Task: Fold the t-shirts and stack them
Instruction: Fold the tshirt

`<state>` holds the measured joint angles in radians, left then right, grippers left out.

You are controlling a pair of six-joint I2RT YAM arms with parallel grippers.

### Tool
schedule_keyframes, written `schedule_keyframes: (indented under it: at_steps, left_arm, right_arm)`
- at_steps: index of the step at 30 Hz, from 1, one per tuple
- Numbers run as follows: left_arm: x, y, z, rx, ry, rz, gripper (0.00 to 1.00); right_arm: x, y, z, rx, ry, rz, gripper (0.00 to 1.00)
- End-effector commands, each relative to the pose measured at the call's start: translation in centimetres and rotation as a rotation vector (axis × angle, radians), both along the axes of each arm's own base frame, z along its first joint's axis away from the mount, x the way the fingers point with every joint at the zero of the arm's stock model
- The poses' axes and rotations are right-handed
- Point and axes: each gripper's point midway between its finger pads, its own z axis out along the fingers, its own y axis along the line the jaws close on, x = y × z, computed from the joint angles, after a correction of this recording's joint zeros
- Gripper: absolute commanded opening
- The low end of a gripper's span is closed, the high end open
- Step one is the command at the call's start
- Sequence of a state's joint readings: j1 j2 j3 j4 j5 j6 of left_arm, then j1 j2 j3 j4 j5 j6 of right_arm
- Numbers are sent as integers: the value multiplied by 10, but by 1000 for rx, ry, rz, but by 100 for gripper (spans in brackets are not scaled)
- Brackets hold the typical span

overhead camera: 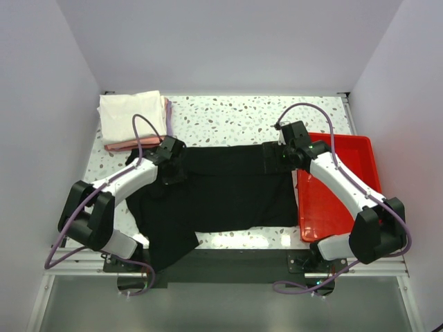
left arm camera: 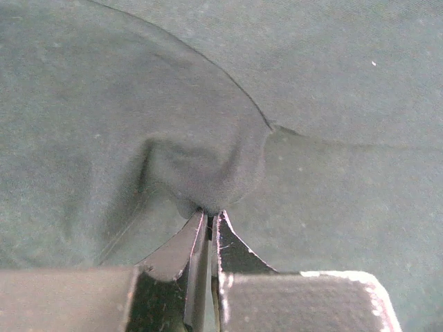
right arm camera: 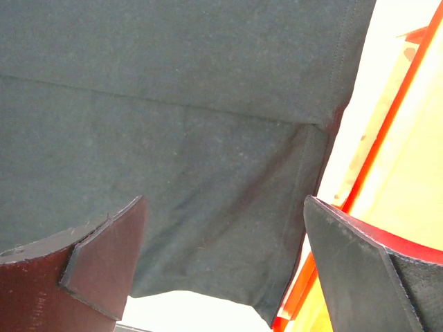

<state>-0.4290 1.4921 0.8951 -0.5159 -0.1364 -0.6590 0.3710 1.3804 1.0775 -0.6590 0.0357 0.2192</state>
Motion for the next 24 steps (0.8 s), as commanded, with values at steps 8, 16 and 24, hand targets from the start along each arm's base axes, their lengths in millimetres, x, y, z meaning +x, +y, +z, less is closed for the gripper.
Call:
schedule_keyframes:
  at_steps: [8, 16, 24]
  left_arm:
    - [-17, -23, 16, -71, 69, -130, 9]
    - [-28, -47, 9, -150, 117, -242, 50]
    - [-18, -42, 54, -150, -12, -220, 100]
  right_arm:
    - [-3, -3, 2, -11, 1, 7, 99]
    - [-4, -3, -2, -14, 8, 10, 99]
    - [-3, 9, 8, 47, -30, 69, 99]
